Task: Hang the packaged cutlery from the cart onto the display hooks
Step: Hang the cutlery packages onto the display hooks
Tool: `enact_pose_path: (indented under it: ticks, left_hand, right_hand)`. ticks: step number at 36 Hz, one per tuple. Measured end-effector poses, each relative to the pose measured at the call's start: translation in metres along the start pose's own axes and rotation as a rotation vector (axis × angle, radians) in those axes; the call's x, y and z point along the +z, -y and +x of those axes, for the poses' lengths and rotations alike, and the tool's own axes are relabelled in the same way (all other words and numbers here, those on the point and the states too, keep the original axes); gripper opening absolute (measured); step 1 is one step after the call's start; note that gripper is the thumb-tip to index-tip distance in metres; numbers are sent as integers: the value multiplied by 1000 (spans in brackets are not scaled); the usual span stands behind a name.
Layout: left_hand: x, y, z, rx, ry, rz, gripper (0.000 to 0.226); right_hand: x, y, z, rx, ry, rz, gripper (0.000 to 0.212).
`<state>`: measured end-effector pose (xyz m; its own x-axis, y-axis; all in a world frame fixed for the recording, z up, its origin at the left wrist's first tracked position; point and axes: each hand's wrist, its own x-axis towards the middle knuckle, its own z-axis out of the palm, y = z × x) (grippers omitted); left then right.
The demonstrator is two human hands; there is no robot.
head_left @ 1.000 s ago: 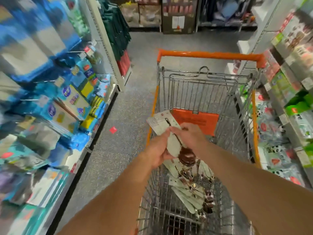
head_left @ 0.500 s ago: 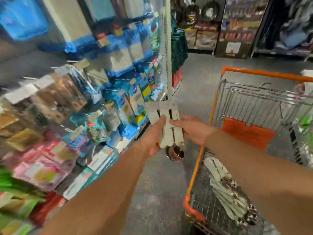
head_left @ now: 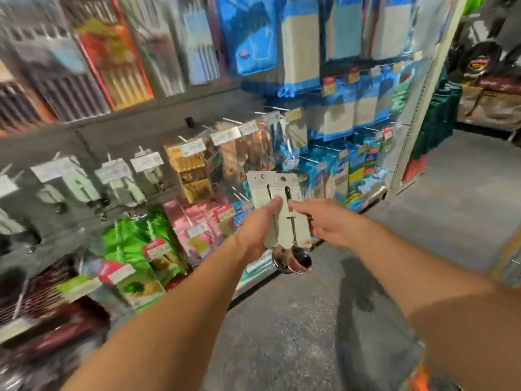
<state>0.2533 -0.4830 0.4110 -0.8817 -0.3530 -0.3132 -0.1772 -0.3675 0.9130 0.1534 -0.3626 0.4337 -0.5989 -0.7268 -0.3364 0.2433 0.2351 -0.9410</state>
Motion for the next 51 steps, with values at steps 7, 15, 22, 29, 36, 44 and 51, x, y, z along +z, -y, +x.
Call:
enact_pose_path:
  ticks: [7, 15, 22, 29, 36, 44, 51]
  left_hand:
    - [-63, -20, -26, 50, -132, -98, 45]
    - [-134, -38, -39, 132, -367, 38, 34]
    - [-176, -58, -44, 133, -521, 18, 63]
    - [-210, -58, -52, 145, -574, -104, 56]
    - [-251, -60, -74, 123, -629, -97, 56]
    - [-310, -68, -105, 102, -682, -16, 61]
    - [-366, -74, -141, 67, -672, -36, 71]
  right_hand:
    - [67, 24, 33, -17, 125, -23, 14]
    - [137, 40, 80, 12, 272, -83, 10]
    - [182, 62, 123, 8, 407, -167, 14]
    - [230, 65, 147, 46, 512, -241, 35]
    - [274, 63, 145, 53, 561, -291, 24]
    - [339, 59, 148, 51, 579, -275, 40]
    - [405, 43, 156, 45, 567, -166, 96]
